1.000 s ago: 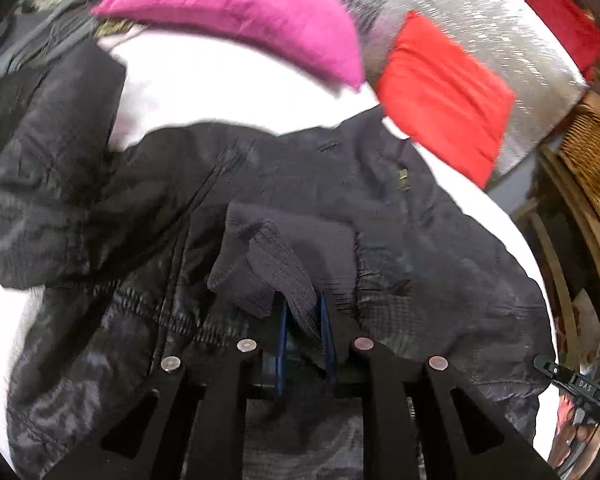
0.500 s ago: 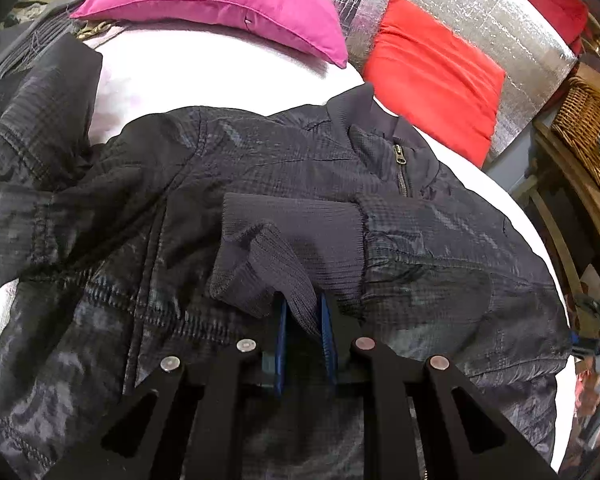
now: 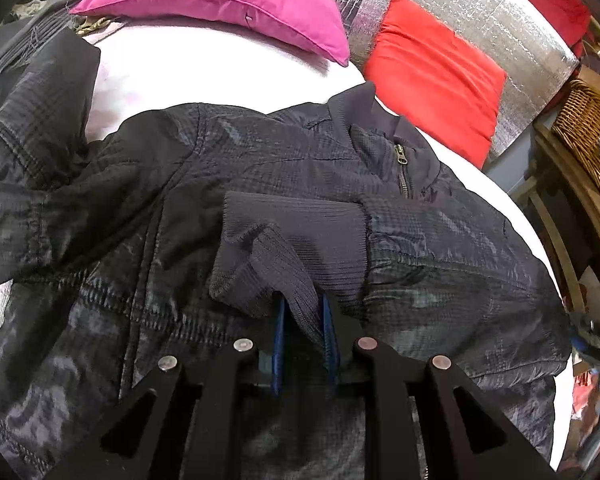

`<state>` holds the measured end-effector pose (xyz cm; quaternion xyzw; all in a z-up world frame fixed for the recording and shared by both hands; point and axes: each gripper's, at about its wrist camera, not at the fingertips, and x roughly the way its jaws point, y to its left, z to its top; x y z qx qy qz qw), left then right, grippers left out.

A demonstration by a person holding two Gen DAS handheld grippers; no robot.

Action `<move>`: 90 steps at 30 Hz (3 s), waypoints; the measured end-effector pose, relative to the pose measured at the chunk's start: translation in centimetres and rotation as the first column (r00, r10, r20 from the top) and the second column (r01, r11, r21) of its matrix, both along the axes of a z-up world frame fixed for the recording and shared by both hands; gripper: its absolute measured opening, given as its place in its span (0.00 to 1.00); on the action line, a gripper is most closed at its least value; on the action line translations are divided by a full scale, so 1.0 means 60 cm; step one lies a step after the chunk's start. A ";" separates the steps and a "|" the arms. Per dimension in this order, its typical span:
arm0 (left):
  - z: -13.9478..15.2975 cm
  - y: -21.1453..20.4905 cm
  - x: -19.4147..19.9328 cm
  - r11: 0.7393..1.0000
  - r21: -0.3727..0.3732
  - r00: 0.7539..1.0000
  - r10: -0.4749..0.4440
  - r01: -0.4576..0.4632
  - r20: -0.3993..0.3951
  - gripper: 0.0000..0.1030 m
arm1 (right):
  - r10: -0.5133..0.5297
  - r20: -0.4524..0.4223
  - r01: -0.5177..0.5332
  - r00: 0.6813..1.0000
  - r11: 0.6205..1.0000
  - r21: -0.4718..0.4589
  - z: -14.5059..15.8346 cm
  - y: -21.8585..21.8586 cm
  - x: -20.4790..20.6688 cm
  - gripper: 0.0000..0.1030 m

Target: Fold large clothes

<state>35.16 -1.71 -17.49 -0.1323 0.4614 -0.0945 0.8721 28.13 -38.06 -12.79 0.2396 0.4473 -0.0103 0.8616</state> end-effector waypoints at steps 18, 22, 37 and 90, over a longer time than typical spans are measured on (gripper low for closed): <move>0.104 0.019 -0.038 0.989 0.086 0.984 0.106 -0.119 0.146 0.68 | 0.032 0.178 -0.027 0.983 0.999 -0.028 0.082 0.037 -0.090 0.67; 0.110 0.007 -0.035 0.994 0.073 0.986 0.072 -0.084 0.152 0.68 | 0.084 0.160 -0.090 0.984 0.995 0.035 0.051 0.054 -0.073 0.68; 0.039 0.045 0.035 0.986 0.073 0.989 0.150 -0.150 0.009 0.68 | 0.100 0.065 -0.104 0.993 0.993 0.056 -0.027 0.034 -0.056 0.68; -0.045 0.697 0.023 0.620 -0.478 0.746 0.654 -0.622 -0.122 0.73 | 0.137 0.131 -0.128 0.982 0.989 -0.075 0.030 0.243 -0.275 0.77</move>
